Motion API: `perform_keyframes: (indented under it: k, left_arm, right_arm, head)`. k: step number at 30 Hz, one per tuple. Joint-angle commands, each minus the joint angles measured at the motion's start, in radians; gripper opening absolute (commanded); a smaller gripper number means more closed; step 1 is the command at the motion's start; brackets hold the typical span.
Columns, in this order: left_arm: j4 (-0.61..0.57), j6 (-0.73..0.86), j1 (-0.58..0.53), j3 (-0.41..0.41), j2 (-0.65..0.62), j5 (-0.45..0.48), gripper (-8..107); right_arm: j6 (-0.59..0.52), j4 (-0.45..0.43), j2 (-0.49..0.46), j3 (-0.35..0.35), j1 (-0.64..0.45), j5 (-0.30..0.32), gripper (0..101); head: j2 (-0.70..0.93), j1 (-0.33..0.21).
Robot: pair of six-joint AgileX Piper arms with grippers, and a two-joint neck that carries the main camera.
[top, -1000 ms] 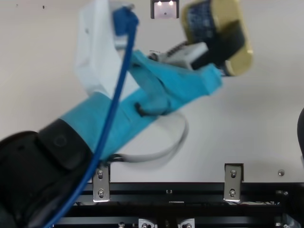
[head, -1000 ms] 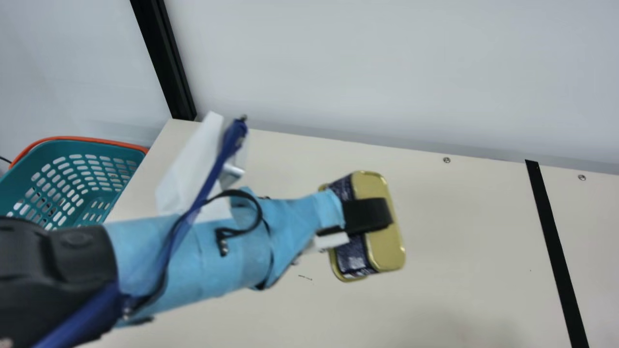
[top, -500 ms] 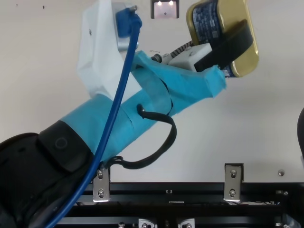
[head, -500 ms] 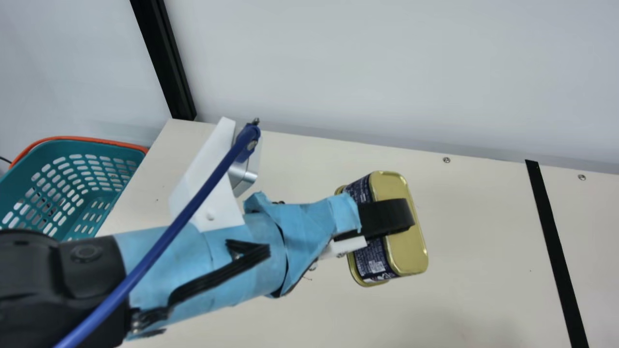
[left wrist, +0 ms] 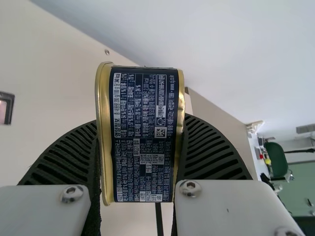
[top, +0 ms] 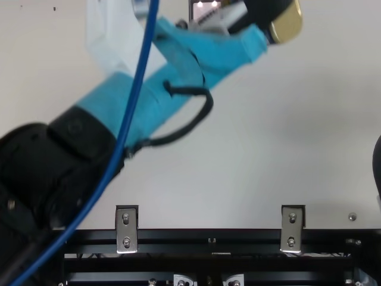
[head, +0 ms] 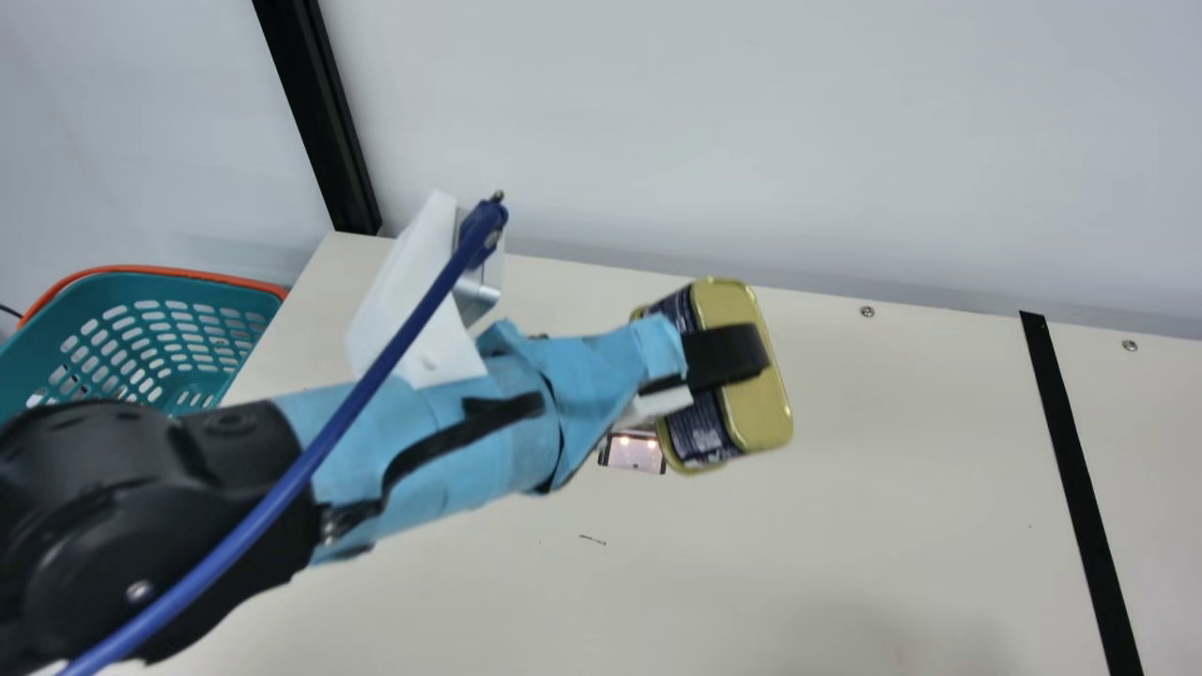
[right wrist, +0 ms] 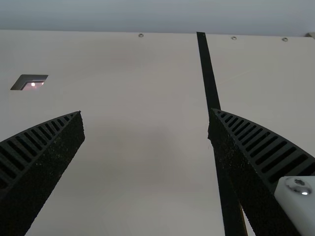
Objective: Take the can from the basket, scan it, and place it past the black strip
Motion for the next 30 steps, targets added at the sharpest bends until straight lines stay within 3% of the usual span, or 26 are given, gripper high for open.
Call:
perform_keyframes:
  k: [1, 12, 22, 30]
  left_arm:
    - [0.003, 0.014, 0.029, -0.009, 0.020, -0.013, 10]
    - [0.026, 0.141, 0.113, -0.006, 0.091, -0.072, 10]
    - [0.037, 0.278, 0.140, 0.078, 0.147, -0.219, 10]
    - [-0.019, 0.396, 0.131, 0.126, 0.201, -0.344, 10]
  right_arm:
    - [0.000, 0.000, 0.000, 0.000, 0.000, 0.000, 101]
    - [0.000, 0.000, 0.000, 0.000, 0.000, 0.000, 101]
    - [0.000, 0.000, 0.000, 0.000, 0.000, 0.000, 101]
    - [0.000, 0.000, 0.000, 0.000, 0.000, 0.000, 101]
  head:
    - [-0.013, -0.004]
    - [-0.013, -0.004]
    - [-0.013, -0.004]
    - [-0.013, -0.004]
